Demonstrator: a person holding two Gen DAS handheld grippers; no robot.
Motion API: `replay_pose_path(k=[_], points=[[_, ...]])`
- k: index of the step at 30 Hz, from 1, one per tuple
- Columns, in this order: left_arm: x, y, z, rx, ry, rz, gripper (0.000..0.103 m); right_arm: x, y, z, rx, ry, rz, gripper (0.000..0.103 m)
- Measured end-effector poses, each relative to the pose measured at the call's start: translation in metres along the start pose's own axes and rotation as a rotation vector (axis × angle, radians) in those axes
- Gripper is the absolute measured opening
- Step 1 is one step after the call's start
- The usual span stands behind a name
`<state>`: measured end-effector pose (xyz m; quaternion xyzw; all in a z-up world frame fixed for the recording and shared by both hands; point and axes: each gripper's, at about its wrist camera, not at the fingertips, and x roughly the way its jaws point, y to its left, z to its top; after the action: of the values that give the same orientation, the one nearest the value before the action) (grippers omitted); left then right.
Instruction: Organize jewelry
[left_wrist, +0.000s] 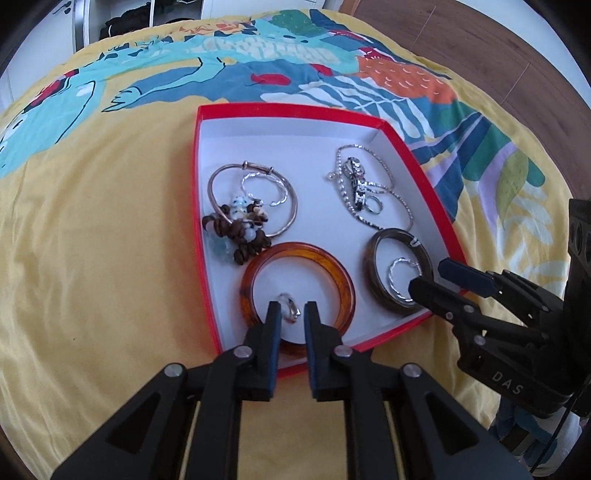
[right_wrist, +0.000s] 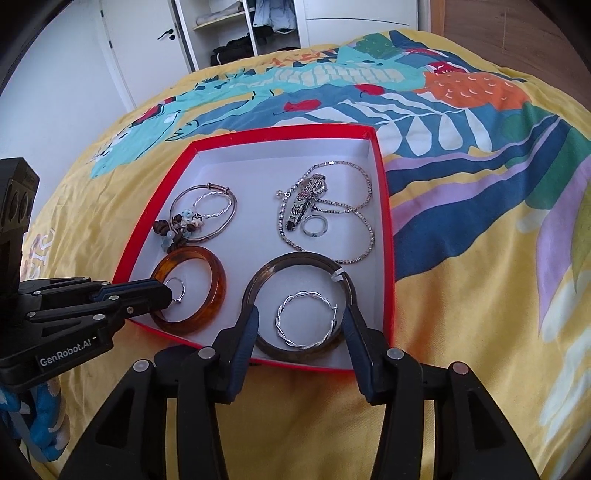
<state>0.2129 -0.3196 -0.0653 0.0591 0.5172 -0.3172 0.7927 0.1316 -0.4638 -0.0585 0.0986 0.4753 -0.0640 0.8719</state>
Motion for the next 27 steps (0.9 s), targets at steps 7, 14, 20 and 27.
replay_pose_path(k=[7,14,20,27], points=[[-0.032,-0.001,-0.006,-0.007,-0.034,0.001,0.019,-0.025,0.002,-0.005,0.057,-0.036,-0.004,0.049],[-0.082,0.011,-0.022,-0.043,-0.09,0.054,0.022,-0.064,0.021,-0.015,0.101,-0.078,-0.012,0.055],[-0.139,0.026,-0.051,-0.082,-0.156,0.151,0.033,-0.103,0.06,-0.028,0.096,-0.123,0.019,0.062],[-0.209,0.037,-0.095,-0.125,-0.245,0.264,0.036,-0.149,0.113,-0.046,0.039,-0.176,0.073,0.071]])
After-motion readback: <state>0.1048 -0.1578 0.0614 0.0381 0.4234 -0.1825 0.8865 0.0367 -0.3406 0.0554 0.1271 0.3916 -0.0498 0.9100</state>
